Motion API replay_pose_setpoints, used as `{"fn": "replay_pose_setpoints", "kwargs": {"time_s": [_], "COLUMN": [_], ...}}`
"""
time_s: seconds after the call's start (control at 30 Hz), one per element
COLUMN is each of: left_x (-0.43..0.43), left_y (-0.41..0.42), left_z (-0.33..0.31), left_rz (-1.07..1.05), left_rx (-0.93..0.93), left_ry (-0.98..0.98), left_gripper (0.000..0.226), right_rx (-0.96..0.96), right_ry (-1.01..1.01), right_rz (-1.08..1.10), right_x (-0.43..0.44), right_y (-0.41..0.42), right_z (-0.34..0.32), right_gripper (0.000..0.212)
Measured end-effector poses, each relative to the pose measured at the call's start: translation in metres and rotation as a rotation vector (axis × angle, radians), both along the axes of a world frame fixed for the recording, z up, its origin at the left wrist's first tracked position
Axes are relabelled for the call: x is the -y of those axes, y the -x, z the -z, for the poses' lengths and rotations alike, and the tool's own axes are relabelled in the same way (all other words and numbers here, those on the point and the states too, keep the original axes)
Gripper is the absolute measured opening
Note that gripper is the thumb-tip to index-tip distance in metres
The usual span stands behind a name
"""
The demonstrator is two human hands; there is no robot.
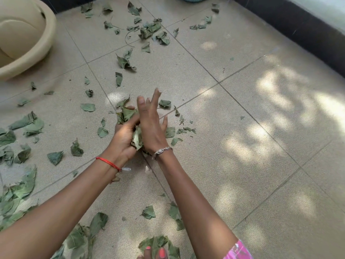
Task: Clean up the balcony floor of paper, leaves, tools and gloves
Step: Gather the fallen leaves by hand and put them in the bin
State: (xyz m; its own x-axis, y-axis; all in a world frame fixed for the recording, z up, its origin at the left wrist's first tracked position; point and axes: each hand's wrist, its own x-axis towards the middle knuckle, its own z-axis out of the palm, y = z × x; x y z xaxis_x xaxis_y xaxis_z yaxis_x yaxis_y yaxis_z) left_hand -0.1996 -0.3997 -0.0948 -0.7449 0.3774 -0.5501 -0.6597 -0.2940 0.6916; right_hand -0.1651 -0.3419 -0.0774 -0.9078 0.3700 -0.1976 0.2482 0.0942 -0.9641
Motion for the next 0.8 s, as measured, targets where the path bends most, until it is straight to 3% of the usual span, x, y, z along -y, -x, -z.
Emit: {"fn": "replay_pose_setpoints", "kwargs": {"time_s": [0.13, 0.2, 0.37, 0.5, 0.57, 0.63, 0.73, 0.8], "left_x": [0.005, 0.013, 0.031, 0.047, 0.054, 0.060, 0.071, 0.079], "left_y": [0.006, 0.008, 0.009, 0.010, 0.012, 0.012, 0.012, 0.012], "left_z": [-0.002, -0.002, -0.004, -0.003, -0.004, -0.007, -0.012, -0.014], "left_rz": [-0.018, -0.047, -0.091, -0.120, -0.138, -0.137, -0.146, -0.159], "left_rx": [0.011, -0.003, -0.027, -0.055, -0.071, -0.065, -0.051, -0.056], "left_ry": [0.056, 0.064, 0.080, -0.002, -0.027, -0.021, -0.009, -0.023], "left_gripper": [0.013, 0.015, 0.019, 0.029, 0.032, 0.029, 0.019, 0.021], "right_rx": [-0.028, -0.036, 0.028, 0.149, 0.080, -0.008, -0.112, -0.098], "right_ry": [0.150, 0.095, -0.599, -0.813, -0.807, -0.636, -0.311, -0.399], "right_rz": [0.217, 0.331, 0.211, -0.112, -0.288, -0.388, -0.185, -0.046], "right_x": [-0.023, -0.038, -0.073, -0.069, -0.053, -0.042, -0.037, -0.037], "right_y": [-0.003, -0.001, -0.002, 0.001, -0.002, -0.010, -0.026, -0.044], "right_z": [-0.010, -0.003, 0.036, 0.051, 0.049, 0.042, 0.029, 0.031], "right_gripper": [0.060, 0.045, 0.042, 0.052, 0.053, 0.050, 0.046, 0.067]}}
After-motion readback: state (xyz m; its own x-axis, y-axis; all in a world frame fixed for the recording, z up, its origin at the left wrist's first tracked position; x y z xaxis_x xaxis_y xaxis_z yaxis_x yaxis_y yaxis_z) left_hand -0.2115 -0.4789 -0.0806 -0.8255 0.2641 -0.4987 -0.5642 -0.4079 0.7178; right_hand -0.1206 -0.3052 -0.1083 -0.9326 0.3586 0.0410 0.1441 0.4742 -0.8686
